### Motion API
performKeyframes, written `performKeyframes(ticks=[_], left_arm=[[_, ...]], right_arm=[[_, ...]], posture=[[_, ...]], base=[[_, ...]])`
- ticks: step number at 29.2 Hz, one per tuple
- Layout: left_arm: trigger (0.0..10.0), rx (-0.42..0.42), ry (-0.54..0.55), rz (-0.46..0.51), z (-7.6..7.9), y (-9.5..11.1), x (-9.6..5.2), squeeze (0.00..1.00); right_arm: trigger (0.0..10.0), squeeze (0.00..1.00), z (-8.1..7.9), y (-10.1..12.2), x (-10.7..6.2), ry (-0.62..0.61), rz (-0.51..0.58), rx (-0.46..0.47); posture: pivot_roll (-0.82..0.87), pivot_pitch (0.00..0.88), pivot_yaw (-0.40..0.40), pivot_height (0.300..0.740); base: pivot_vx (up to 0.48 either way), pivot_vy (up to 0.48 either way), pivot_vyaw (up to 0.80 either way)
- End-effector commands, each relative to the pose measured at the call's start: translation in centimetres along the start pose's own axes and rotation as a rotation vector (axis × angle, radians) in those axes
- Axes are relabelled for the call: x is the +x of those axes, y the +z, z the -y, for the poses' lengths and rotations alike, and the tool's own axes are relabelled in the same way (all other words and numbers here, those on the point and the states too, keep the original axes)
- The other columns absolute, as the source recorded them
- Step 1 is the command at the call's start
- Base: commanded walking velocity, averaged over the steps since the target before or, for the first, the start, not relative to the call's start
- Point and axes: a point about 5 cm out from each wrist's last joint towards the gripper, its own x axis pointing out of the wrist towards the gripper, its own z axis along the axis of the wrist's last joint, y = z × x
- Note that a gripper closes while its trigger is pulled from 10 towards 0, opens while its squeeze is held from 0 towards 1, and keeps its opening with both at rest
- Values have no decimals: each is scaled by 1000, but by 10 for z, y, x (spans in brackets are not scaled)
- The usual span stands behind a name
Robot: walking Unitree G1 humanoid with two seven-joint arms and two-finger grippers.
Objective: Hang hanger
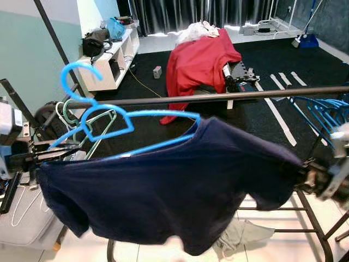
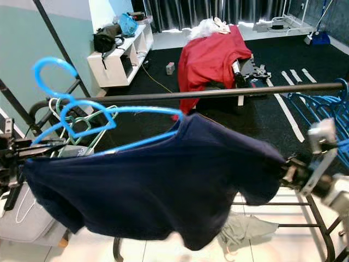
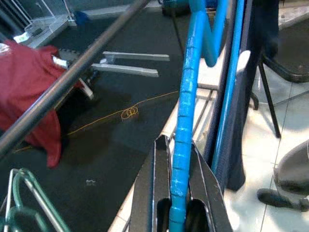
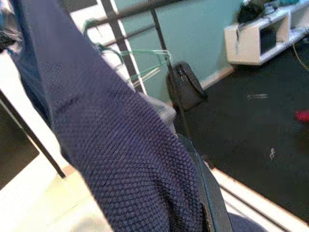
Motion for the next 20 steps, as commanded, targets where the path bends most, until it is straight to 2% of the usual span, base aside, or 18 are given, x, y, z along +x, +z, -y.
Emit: performKeyframes(ticks=[1,2,4,5,7,8,9,10,11,12,15,16,17,19,20], left_arm=[[1059,-17,76,129,-2,4,3,0],[941,-25,87,177,0,2,9,0],[941,-25,87,177,0,2,9,0],[1059,-37,92,200,2,0,14,0],[1059,-37,92,200,2,0,14,0],[1216,-52,66,148,7,-9,19,0],[1216,-52,66,148,7,-9,19,0],[1608,-65,15,57,15,-21,23,0],[1647,-72,-51,-102,24,-40,24,0],[1647,-72,-51,-102,24,-40,24,0],[1569,-73,-195,-445,45,-80,14,0],[1569,-69,-218,-512,48,-87,10,0],[1569,-69,-218,-512,48,-87,10,0],[1412,-46,-205,-684,48,-104,-4,0],[1412,-46,-205,-684,48,-104,-4,0]], right_arm=[[0,0,-6,-13,13,7,-37,8],[0,0,-12,-20,23,35,-46,24],[0,0,-12,-20,23,35,-46,24],[0,0,-16,-24,29,51,-50,31],[0,0,-16,-24,29,51,-50,31],[0,0,-16,-21,32,47,-35,26],[0,0,-16,-21,32,47,-35,26],[0,0,-11,-15,31,23,-15,13],[0,0,-4,-3,28,-19,26,-7],[0,0,-4,-3,28,-19,26,-7],[0,0,11,22,21,-110,121,-53],[0,0,13,26,20,-127,138,-60],[0,0,13,26,20,-127,138,-60],[0,0,18,36,15,-165,183,-79],[0,0,18,36,15,-165,183,-79]], posture=[[-172,0,99,740],[-173,0,97,740],[-173,0,97,740],[-172,0,93,740],[-172,0,93,740],[-174,0,94,740],[-174,0,94,740],[-174,0,93,740],[-174,0,94,740],[-174,0,94,740],[-174,0,94,740],[-174,0,94,740],[-174,0,94,740],[-173,0,94,740],[-173,0,94,740]], base=[[0,0,0],[0,0,0],[0,0,0],[0,0,0],[0,0,0],[0,0,0],[0,0,0],[0,0,0],[0,0,0],[0,0,0],[0,0,0],[0,0,0],[0,0,0],[0,0,0],[0,0,0]])
